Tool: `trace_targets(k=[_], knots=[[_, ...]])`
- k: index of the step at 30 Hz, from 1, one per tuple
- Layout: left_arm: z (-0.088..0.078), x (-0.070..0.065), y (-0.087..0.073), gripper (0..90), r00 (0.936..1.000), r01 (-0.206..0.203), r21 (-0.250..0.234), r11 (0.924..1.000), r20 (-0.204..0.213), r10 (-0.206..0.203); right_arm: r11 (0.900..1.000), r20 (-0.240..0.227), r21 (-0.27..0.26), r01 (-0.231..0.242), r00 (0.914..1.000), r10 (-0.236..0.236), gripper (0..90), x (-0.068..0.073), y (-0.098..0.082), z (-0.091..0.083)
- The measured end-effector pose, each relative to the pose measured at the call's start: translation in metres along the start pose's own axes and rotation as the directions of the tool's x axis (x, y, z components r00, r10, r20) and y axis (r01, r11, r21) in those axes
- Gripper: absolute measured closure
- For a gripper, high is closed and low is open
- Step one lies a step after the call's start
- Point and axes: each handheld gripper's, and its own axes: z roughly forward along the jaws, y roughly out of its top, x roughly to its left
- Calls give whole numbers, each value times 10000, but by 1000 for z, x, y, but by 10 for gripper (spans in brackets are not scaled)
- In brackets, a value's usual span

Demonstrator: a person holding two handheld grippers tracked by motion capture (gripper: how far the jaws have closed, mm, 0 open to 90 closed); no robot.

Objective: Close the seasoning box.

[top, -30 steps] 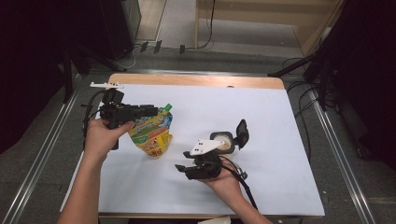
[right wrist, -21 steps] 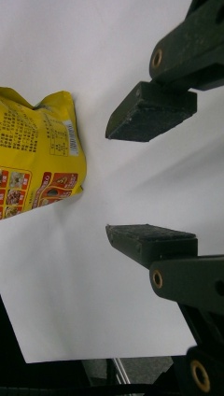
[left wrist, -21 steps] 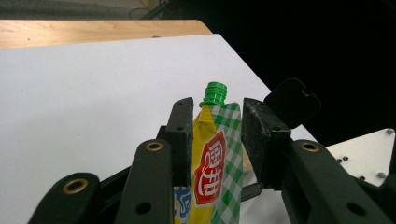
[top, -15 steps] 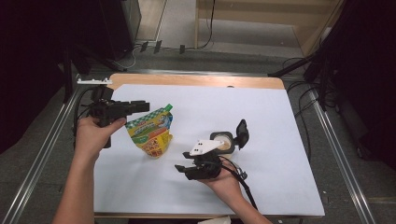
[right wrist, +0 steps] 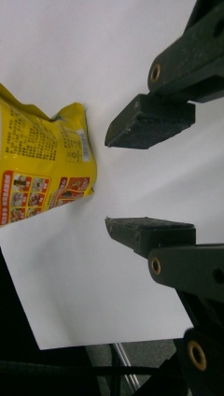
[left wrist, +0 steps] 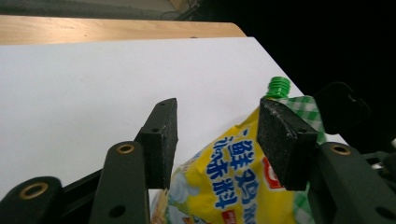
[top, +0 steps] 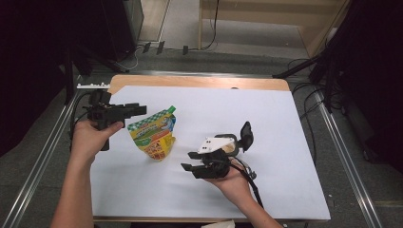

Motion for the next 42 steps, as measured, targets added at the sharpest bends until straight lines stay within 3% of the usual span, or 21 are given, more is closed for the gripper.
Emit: trace_targets(k=[2, 6, 13, 23, 42], knots=[[0, 3, -1, 470, 10000, -53, 46, 10000, 15, 53, 10000, -11, -24, -89, 10000, 89, 588, -3, 2, -5], [2, 8, -4, 455, 9992, -222, 155, 9996, -339, 227, 9996, 40, -80, -288, 9996, 288, 646, -9, 5, -15], [6, 14, -9, 447, 9981, -432, 254, 9987, -435, 443, 9982, 45, -292, -526, 9986, 527, 755, -20, 12, -37], [10, 18, -12, 428, 9985, -338, 359, 9988, -413, 352, 9965, 173, -208, -816, 9965, 819, 900, -34, 18, -64], [15, 18, -15, 416, 9983, -435, 481, 9979, -358, 453, 9920, 656, -520, -1152, 9908, 1185, 900, -58, 24, -108]])
